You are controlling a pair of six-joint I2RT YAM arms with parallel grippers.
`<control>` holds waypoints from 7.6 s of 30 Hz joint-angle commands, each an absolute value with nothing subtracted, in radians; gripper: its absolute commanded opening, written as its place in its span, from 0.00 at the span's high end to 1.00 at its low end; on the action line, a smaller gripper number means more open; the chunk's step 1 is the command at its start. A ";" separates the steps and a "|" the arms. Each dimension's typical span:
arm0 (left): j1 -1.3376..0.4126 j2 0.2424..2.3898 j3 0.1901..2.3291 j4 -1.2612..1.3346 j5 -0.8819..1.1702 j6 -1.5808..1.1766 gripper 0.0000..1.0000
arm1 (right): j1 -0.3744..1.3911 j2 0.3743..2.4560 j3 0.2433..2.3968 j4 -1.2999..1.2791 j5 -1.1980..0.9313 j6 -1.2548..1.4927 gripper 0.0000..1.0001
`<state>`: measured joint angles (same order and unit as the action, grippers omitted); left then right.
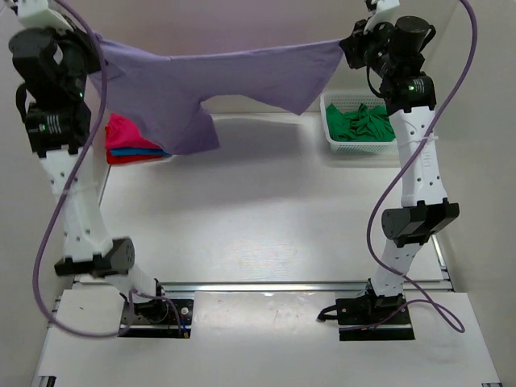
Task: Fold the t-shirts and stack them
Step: Flatten out the tshirt, then fold the flattened tshirt in 1/3 of the way
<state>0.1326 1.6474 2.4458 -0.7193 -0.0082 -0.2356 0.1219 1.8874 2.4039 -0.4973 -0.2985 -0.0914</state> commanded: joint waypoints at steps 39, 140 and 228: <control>-0.169 0.382 0.663 -1.265 0.176 -0.517 1.00 | 0.123 1.009 0.741 -1.005 -0.210 0.331 1.00; 0.000 1.341 0.997 -0.431 0.002 -0.380 1.00 | 0.107 1.712 1.137 -0.782 -0.015 0.023 1.00; -0.075 1.272 0.761 -0.951 -0.132 -0.465 1.00 | 0.124 1.367 0.814 -0.862 -0.002 0.233 1.00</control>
